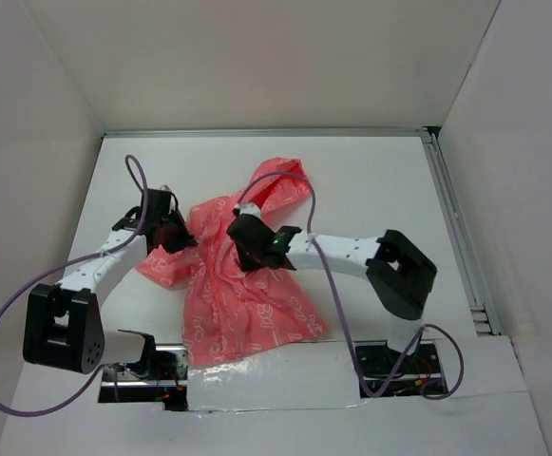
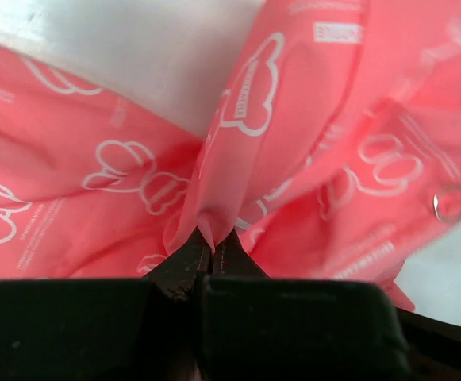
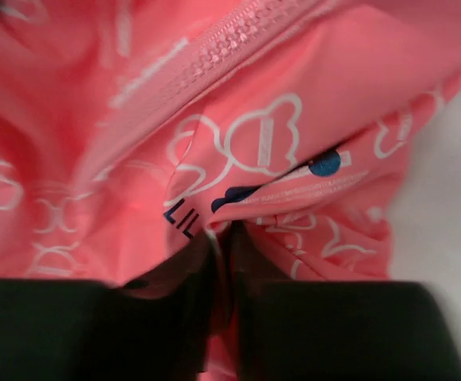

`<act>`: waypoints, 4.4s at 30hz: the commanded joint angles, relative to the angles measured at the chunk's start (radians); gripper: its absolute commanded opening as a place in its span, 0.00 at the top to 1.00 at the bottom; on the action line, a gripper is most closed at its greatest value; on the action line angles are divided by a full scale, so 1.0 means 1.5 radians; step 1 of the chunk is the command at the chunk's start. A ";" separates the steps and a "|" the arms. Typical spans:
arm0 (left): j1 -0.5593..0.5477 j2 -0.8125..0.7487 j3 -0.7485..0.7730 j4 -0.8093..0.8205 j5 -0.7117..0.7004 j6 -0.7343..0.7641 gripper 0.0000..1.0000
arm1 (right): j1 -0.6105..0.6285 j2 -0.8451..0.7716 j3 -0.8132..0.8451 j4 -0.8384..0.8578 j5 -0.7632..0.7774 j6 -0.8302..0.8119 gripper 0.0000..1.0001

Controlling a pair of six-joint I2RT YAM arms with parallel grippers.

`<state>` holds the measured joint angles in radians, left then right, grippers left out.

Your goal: Zip up the jacket

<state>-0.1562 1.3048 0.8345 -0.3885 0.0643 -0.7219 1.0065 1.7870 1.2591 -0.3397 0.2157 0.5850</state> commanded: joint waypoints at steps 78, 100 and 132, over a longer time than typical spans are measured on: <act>0.068 -0.145 0.282 -0.033 0.043 0.070 1.00 | -0.257 -0.403 0.094 -0.296 0.175 -0.276 1.00; -0.035 -0.018 0.144 -0.002 0.224 0.097 0.01 | -0.502 -0.251 -0.085 -0.101 -0.186 -0.232 0.00; -0.180 -0.035 -0.057 -0.006 0.097 -0.041 0.01 | -0.151 -0.156 0.103 -0.413 0.580 -0.136 0.79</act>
<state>-0.4324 1.2716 0.7055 -0.3832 0.2462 -0.7662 0.7452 1.4971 1.4796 -0.8360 0.8799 0.3782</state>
